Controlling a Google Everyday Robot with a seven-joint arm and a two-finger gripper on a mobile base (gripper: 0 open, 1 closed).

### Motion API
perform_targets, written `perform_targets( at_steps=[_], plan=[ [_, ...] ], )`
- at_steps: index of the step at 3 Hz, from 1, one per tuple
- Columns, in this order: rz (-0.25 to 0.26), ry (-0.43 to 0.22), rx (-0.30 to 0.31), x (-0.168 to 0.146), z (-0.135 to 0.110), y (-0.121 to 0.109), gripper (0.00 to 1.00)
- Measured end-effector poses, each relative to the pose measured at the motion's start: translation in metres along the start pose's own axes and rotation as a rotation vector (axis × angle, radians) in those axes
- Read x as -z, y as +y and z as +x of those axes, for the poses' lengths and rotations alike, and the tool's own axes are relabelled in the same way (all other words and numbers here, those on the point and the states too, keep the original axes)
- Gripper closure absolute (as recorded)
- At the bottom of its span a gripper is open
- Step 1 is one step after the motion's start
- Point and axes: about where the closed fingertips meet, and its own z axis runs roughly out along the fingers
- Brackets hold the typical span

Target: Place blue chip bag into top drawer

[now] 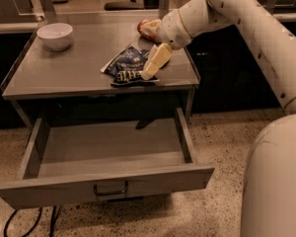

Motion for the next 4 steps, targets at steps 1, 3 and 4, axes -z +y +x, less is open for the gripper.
perform_targets(
  at_steps=[1, 3, 4],
  plan=[
    [0.009, -0.008, -0.012, -0.013, 0.01, 0.0, 0.0],
    [0.063, -0.005, -0.051, -0.026, 0.035, 0.006, 0.0],
    [0.064, -0.005, -0.052, -0.027, 0.036, 0.007, 0.13]
  ],
)
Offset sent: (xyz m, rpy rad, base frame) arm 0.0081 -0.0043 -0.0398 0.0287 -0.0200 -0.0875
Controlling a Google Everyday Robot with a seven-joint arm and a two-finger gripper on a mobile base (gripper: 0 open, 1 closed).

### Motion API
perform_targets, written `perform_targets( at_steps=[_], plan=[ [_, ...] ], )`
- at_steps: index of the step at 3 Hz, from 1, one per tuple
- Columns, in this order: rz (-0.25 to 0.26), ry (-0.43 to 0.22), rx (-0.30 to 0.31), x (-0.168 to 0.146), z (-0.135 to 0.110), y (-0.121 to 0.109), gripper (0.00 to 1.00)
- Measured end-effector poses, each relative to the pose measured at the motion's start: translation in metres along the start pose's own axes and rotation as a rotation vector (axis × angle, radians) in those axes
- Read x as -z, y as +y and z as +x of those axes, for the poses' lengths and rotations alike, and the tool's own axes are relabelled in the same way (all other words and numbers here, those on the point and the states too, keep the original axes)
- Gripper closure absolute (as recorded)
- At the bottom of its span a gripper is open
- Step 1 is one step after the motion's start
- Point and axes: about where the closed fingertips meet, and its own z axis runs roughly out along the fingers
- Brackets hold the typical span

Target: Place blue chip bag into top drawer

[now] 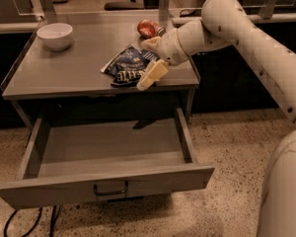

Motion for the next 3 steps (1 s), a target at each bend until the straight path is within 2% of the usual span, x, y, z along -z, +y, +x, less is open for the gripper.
perform_targets(
  at_steps=[1, 2, 3],
  plan=[
    [0.0, 0.0, 0.0, 0.0, 0.0, 0.0, 0.09],
    [-0.008, -0.003, -0.011, -0.009, 0.006, -0.004, 0.0],
    [-0.024, 0.005, -0.034, -0.027, 0.02, -0.01, 0.0]
  ],
)
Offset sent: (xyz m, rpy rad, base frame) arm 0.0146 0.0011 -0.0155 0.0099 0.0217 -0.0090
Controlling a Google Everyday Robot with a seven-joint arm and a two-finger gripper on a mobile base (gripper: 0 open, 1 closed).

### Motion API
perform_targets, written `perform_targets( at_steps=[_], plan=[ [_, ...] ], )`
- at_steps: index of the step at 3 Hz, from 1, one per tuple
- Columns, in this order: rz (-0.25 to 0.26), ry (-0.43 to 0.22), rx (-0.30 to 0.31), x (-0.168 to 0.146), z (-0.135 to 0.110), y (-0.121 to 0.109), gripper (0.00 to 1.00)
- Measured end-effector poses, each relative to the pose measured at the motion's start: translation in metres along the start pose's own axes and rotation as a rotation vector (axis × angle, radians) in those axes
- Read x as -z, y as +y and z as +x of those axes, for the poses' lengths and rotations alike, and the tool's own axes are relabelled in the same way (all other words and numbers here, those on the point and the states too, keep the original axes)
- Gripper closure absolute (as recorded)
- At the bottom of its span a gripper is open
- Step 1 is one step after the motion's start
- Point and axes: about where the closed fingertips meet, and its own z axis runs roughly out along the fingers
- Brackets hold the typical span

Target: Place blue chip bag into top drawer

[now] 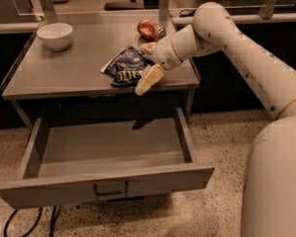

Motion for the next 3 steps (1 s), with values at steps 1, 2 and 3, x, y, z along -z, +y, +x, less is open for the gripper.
perform_targets(
  at_steps=[1, 2, 3],
  plan=[
    [-0.001, 0.012, -0.012, -0.0078, 0.0064, -0.0035, 0.0],
    [-0.001, 0.012, -0.012, -0.0078, 0.0064, -0.0035, 0.19],
    [-0.001, 0.012, -0.012, -0.0078, 0.0064, -0.0035, 0.42]
  ],
)
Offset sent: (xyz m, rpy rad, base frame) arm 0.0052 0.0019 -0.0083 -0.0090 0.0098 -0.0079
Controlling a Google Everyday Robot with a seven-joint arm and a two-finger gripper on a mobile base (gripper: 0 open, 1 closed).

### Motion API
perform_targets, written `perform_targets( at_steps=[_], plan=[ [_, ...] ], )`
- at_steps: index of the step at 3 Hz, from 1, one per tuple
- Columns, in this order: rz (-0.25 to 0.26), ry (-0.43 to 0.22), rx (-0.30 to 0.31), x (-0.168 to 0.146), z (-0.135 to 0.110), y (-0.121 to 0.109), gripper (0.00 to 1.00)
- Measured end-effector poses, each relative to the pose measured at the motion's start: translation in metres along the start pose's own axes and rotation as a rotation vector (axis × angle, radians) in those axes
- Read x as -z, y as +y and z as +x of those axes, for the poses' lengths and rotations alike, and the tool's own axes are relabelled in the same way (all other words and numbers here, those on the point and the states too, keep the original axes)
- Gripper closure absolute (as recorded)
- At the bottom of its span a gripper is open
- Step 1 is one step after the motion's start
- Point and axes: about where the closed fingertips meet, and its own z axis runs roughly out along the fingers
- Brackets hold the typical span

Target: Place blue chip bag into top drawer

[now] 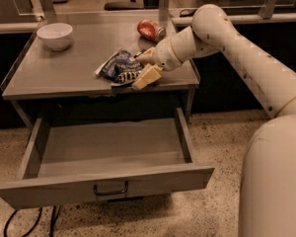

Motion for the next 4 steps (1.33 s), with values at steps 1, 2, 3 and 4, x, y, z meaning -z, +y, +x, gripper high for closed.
perform_targets(
  at_steps=[1, 2, 3, 4],
  plan=[
    [-0.002, 0.013, 0.027, 0.007, -0.014, 0.006, 0.66],
    [0.002, 0.007, 0.077, 0.025, -0.034, 0.03, 0.89],
    [0.034, -0.025, 0.093, 0.052, -0.048, 0.071, 1.0],
    [0.06, -0.036, 0.04, 0.078, -0.026, 0.126, 1.0]
  ],
)
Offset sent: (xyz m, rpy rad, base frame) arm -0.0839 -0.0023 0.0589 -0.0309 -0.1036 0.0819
